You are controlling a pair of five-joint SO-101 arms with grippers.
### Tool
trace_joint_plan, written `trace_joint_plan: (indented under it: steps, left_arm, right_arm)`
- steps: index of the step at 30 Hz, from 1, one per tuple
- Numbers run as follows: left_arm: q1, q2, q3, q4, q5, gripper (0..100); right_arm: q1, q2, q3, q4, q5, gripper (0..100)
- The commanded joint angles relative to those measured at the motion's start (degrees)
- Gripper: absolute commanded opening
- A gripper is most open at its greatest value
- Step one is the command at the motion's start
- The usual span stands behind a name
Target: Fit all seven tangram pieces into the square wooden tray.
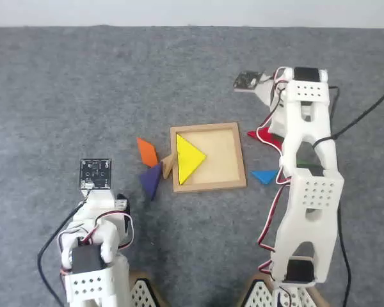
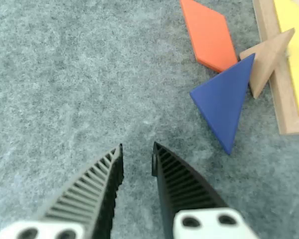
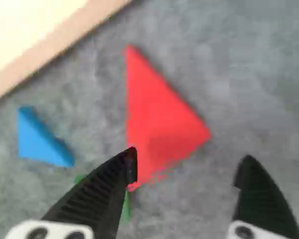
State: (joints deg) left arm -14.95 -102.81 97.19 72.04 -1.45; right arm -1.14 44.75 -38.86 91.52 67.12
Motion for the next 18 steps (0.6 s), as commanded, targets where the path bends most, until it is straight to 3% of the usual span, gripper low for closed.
trace_joint_plan:
  steps: [1,13,18]
  left_arm:
    - [-0.35,-1.14,-0.75,0.18,-0.09,9]
    - [-0.35,-1.14,-0.75,0.18,-0.09,9]
    - [-0.35,-1.14,-0.75,0.18,-0.09,9]
  right_arm:
    - [0.66,-1.1,0.88,-1.27,1.58,33.5]
    - [-0.31,-1.01,9.76,-14.37,3.16,33.6]
    - [-0.04,-0.04,9.85,-14.46,5.54,33.2]
